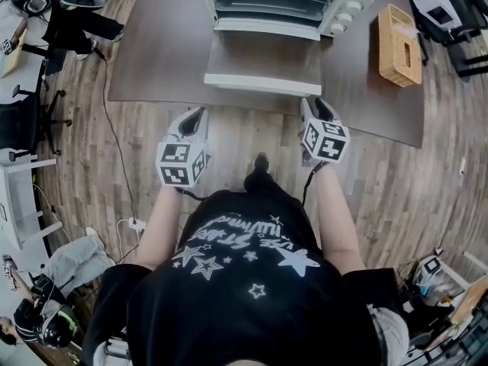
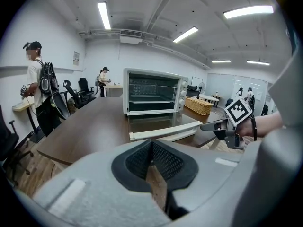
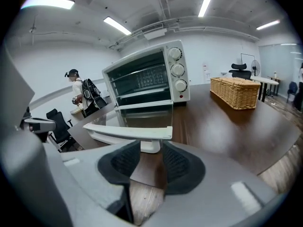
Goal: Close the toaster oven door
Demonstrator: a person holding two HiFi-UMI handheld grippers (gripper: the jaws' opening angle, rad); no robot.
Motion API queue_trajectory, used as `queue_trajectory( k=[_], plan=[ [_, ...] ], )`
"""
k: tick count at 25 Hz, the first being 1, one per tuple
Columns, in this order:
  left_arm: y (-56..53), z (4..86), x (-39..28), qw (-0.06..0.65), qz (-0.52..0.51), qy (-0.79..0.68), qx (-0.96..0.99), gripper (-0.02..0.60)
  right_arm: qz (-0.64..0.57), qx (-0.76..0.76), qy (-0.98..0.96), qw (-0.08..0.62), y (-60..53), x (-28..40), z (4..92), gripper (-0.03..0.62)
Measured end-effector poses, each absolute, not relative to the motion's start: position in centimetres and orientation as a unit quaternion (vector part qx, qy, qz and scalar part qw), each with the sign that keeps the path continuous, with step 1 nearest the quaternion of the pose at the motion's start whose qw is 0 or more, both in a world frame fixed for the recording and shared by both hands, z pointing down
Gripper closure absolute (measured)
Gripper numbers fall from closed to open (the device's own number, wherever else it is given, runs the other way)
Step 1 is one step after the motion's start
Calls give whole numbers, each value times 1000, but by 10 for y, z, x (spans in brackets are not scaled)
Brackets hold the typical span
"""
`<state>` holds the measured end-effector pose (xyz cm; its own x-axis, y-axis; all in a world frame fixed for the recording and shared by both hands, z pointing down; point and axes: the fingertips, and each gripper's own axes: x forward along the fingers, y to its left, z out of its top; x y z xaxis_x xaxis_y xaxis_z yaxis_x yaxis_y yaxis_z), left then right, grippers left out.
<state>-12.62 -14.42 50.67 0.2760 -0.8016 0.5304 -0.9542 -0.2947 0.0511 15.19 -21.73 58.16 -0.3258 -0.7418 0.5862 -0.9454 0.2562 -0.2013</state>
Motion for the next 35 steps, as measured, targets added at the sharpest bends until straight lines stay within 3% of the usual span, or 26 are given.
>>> queue_trajectory(
  k=[16,19,35],
  plan=[
    [-162,517,-118,200,220,-582,757,572,259,527,-778,222,-244,141,610,465],
    [-164,516,-115,196,221,-583,757,572,261,528,-778,219,-245,141,607,497],
    [-166,496,-136,182,209,-589,759,572,250,557,-770,185,-248,145,561,513]
  ],
)
